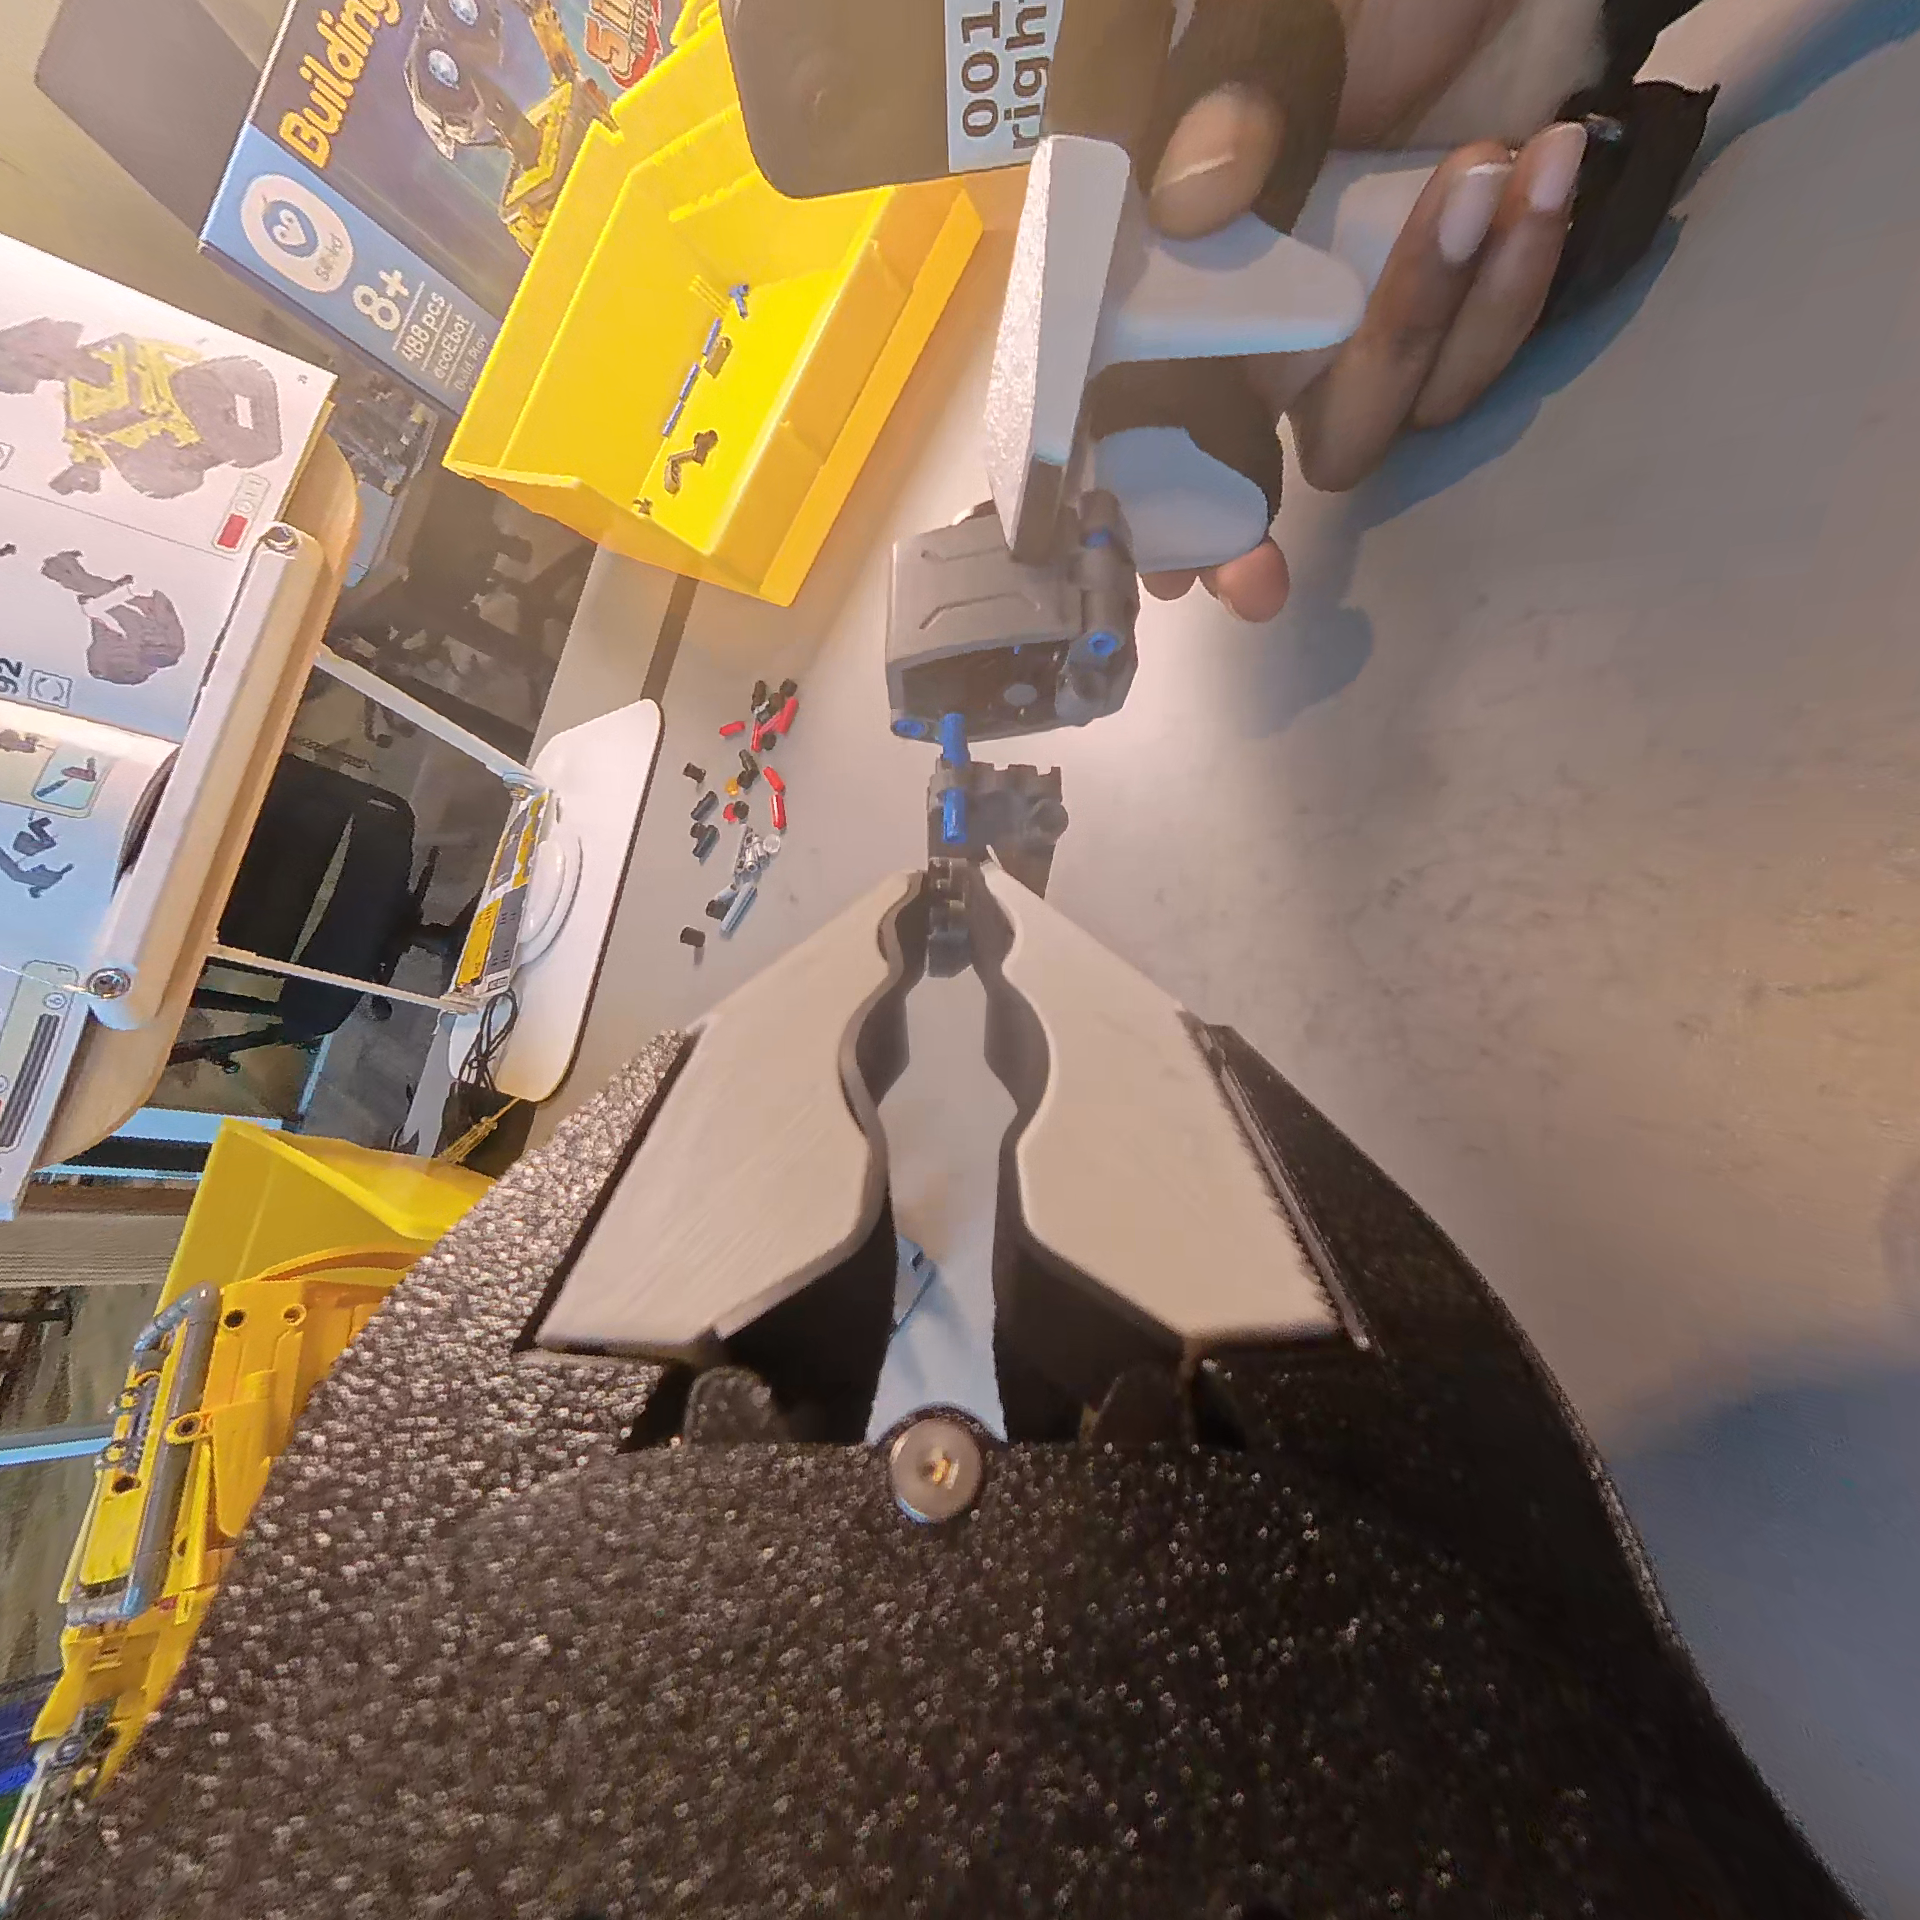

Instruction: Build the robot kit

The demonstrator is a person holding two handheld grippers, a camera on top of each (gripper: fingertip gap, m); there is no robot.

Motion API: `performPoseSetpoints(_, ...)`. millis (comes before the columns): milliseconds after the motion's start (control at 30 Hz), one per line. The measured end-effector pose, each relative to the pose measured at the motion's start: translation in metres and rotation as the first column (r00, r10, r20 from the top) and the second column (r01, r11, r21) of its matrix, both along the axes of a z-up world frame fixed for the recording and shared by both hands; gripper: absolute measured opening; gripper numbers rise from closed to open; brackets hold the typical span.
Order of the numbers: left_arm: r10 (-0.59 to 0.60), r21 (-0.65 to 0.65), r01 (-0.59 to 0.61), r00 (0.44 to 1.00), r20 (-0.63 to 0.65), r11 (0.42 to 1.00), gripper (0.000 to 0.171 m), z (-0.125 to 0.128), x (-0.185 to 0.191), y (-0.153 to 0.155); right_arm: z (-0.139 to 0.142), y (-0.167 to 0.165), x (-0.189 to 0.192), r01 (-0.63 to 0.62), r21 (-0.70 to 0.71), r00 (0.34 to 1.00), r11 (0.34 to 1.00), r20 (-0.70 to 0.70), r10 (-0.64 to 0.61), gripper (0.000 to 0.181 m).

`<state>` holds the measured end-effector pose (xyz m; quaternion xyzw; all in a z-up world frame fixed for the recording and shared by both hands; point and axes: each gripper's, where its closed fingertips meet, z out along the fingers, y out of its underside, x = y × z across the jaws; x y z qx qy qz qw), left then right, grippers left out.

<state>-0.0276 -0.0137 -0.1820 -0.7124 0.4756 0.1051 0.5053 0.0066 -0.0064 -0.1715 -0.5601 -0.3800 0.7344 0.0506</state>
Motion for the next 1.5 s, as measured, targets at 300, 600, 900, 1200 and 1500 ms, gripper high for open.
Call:
performPoseSetpoints(300, -0.002, 0.001, 0.002, 1.0, -0.006, 1.0, 0.006, -0.001, 0.002, -0.001, -0.002, 0.0, 0.0, 0.003, 0.005, 1.0, 1.0, 0.009, -0.003, 0.036)
performPoseSetpoints(600, -0.017, 0.009, 0.018, 0.999, -0.032, 1.0, 0.006, -0.001, 0.001, -0.003, -0.006, -0.006, 0.001, -0.032, 0.038, 0.999, 0.999, 0.03, 0.031, 0.036)
performPoseSetpoints(900, -0.049, 0.035, 0.053, 0.994, -0.101, 0.998, 0.006, -0.006, 0.003, -0.005, -0.014, -0.008, 0.003, -0.053, 0.074, 0.995, 0.996, 0.083, 0.047, 0.036)
performPoseSetpoints(1200, -0.069, 0.066, 0.077, 0.991, -0.112, 0.995, 0.006, -0.005, 0.005, -0.005, -0.016, -0.008, 0.005, -0.06, 0.069, 0.994, 0.996, 0.098, 0.053, 0.036)
performPoseSetpoints(1500, -0.094, 0.11, 0.111, 0.984, -0.153, 0.988, 0.006, -0.004, 0.009, -0.006, -0.017, -0.011, 0.008, -0.085, 0.061, 0.991, 0.994, 0.104, 0.079, 0.036)
